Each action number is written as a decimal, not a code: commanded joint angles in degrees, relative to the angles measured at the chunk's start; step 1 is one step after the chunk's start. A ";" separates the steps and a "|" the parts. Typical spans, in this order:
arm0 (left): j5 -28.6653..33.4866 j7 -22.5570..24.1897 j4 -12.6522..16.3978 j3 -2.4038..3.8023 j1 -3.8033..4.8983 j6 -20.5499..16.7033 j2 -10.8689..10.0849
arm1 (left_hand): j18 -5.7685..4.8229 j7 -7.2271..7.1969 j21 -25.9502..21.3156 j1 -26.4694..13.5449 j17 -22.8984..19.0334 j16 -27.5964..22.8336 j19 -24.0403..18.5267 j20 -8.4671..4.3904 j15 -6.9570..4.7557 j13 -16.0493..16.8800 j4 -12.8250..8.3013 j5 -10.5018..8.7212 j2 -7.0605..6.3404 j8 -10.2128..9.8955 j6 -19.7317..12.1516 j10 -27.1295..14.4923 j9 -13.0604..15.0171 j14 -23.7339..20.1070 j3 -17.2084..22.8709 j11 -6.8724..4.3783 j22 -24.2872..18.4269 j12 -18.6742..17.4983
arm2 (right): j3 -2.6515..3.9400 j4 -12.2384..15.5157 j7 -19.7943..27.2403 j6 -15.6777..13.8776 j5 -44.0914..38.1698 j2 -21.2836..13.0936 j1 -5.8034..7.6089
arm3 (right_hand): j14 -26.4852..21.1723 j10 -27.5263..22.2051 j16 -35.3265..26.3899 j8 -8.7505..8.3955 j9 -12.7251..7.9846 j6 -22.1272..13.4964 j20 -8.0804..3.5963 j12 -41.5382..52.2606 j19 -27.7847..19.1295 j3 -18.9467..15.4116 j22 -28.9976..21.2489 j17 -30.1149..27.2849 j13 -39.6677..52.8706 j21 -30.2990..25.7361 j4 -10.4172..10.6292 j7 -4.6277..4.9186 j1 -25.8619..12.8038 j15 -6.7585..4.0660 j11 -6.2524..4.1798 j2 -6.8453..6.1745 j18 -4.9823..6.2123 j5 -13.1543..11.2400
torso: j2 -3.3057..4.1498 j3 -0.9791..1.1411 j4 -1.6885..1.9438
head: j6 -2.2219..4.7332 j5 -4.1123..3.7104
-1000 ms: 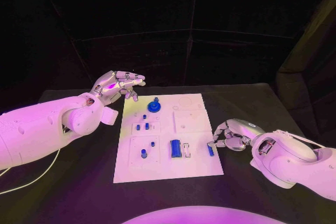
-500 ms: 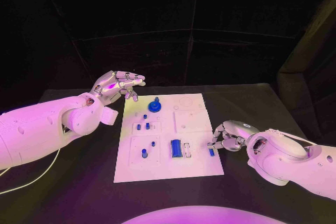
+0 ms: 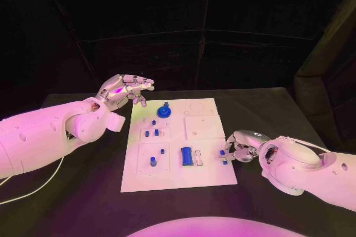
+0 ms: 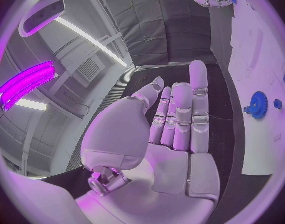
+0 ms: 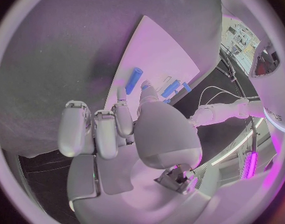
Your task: Assemble the parts on the task board
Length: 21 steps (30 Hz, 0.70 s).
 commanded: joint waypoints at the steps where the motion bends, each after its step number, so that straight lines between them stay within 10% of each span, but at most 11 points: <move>1: -0.32 0.37 -0.02 0.00 0.05 0.89 0.02 | 0.78 0.01 -0.18 0.10 -0.08 -0.33 -0.08 0.39 0.07 0.07 -0.01 0.23 0.57 -0.10 0.13 -0.30 0.09 -0.31 -0.43 -0.15 -0.06 0.27 | -0.01 -0.04 -1.16 2.94 -0.65 0.23 0.04 | 3.94 -0.22 -0.30 -0.14 -0.03 0.38 0.22 -0.13 0.00 -0.30 -0.08 5.00 -0.06 -0.35 -0.05 -0.03 -0.46 0.24 0.18 -0.15 -0.90 0.38 | -0.02 0.00 0.07 | -0.04 0.04; 21: -0.32 0.32 -0.07 -0.05 0.01 1.06 0.11 | 0.78 0.01 -0.18 0.10 -0.08 -0.33 -0.08 0.39 0.07 0.07 -0.01 0.23 0.57 -0.10 0.13 -0.30 0.09 -0.31 -0.43 -0.15 -0.06 0.27 | -0.01 -1.34 -4.07 7.29 -8.49 3.22 -0.05 | 3.93 -0.85 -0.46 -1.43 -0.56 1.94 -0.40 -0.86 0.02 6.95 -0.04 4.96 -0.21 -0.51 -8.06 -0.49 11.59 -0.38 -0.47 2.95 -0.92 -5.30 | -0.02 0.00 0.10 | -0.24 0.27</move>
